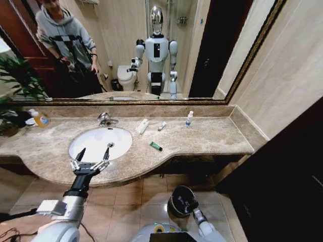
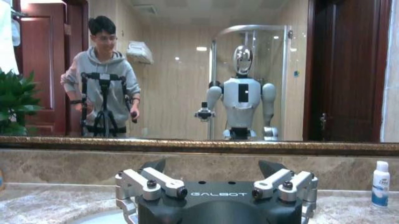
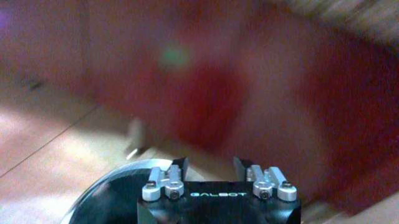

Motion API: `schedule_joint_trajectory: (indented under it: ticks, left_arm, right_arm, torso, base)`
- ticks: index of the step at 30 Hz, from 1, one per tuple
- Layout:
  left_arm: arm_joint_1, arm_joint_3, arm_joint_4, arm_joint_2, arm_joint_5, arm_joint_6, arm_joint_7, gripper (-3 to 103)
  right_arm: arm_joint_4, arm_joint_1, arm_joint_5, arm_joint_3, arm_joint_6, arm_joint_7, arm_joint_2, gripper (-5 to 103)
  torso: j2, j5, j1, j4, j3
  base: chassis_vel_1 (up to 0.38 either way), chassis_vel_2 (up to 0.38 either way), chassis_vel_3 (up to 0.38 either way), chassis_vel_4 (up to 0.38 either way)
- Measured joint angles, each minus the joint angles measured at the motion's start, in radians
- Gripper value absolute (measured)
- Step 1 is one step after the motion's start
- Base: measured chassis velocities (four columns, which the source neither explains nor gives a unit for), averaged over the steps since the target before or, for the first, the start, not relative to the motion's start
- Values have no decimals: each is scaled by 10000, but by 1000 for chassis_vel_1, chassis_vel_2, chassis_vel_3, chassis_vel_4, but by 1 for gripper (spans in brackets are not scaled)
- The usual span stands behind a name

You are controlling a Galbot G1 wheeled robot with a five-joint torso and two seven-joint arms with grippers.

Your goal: Pick up the trash from the sink and place it in the trash bin.

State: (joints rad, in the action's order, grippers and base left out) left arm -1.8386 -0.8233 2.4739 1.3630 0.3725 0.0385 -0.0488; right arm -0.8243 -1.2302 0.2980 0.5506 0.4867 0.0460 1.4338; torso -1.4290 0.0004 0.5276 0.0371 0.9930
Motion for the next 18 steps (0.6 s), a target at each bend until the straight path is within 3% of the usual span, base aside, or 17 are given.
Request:
schedule_joint_trajectory:
  ticks: [2,3,7,8,10,12,13,16,18]
  left_arm:
    - [0,1,-1,0,0,0,1,100]
    - [0,1,-1,0,0,0,1,100]
    - [0,-1,0,0,0,0,1,100]
    - [0,-1,0,0,0,0,1,100]
    - [0,0,0,0,0,0,0,100]
    - [0,0,0,0,0,0,0,100]
    - [0,0,0,-1,0,0,0,100]
    - [0,0,0,0,-1,0,0,100]
    - [0,0,-1,0,0,0,0,100]
  right_arm:
    - [-2061,-1144,-592,265,-340,162,-244,58]
    - [-2061,-1144,-592,265,-340,162,-244,58]
    - [-6841,-3861,-1546,1688,-1073,500,-202,80]
    - [-6841,-3861,-1546,1688,-1073,500,-202,80]
    - [-8477,-5028,-2177,2366,-1093,651,-114,90]
    - [-8804,-5227,-2354,2466,-1089,690,-105,90]
    - [-9850,-5736,-2930,2744,-983,731,-57,99]
    - [-10933,-5980,-3578,2915,-799,768,16,100]
    - [-12034,-5796,-4250,3179,-1092,598,192,100]
  torso:
    - [0,-11,-1,-3,0]
    - [0,-11,-1,-3,0]
    - [-2,-7,-2,-3,-1]
    - [-2,-7,-2,-3,-1]
    - [-2,-4,-3,-6,-1]
    - [-2,-5,-3,-7,0]
    - [-3,-6,-3,-7,-1]
    - [-3,-4,-3,-5,-1]
    - [-3,-7,-3,-5,0]
  base:
    - [0,0,0,0]
    - [0,0,0,0]
    - [0,0,0,0]
    - [0,0,0,0]
    - [0,0,0,0]
    - [0,0,0,0]
    - [0,0,0,0]
    - [0,0,0,0]
    - [0,0,0,0]
